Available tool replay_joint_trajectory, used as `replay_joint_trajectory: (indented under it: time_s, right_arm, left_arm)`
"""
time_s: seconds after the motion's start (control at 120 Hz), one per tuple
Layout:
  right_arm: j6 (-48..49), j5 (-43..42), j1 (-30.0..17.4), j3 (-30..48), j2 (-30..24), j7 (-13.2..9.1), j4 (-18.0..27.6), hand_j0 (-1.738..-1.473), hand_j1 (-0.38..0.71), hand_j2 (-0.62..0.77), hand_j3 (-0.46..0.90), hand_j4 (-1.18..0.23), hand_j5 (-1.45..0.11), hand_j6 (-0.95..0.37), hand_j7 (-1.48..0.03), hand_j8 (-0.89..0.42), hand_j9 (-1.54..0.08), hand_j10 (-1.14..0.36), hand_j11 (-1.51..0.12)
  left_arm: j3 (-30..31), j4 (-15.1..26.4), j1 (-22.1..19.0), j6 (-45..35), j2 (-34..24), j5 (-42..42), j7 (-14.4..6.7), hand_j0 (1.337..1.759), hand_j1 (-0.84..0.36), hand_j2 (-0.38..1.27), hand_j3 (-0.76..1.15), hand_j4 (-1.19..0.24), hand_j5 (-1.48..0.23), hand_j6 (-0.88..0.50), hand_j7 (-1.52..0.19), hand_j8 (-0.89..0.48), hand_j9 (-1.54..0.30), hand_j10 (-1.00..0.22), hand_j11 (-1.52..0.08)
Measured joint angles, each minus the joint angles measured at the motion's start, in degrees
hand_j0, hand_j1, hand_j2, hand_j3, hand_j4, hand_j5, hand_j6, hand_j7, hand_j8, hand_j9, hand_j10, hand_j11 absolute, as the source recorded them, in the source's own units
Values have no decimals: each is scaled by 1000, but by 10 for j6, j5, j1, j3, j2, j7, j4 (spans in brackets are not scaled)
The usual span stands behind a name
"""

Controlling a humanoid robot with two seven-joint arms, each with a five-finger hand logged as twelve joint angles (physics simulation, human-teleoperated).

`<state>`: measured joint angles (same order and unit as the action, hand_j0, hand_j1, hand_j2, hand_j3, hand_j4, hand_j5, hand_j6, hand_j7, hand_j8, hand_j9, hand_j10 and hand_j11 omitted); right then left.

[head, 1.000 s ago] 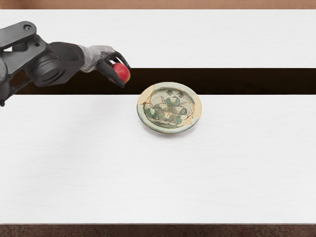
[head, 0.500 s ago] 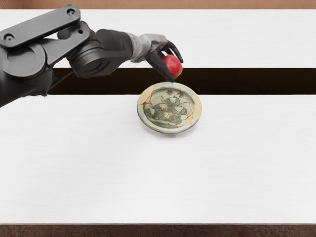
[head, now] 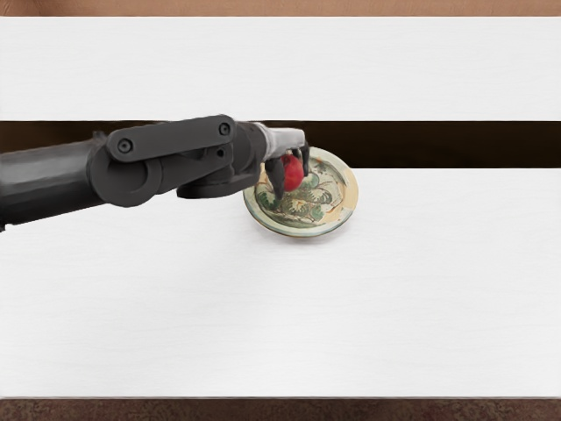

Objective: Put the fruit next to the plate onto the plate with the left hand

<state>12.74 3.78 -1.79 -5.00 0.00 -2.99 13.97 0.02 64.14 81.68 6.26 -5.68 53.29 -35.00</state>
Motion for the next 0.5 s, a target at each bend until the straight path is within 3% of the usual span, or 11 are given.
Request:
replay_joint_trajectory:
  time_s: [0.5]
  right_arm:
    - [0,0,0,0,0,0,0,-1658,-334,-3,0,-12,-16,-12,-16,-12,-16,-12,-16]
  left_arm:
    - [35,-6,-10,-6,4,11,0,1652,-412,364,0,-494,-947,-255,-902,-311,-916,-671,-918]
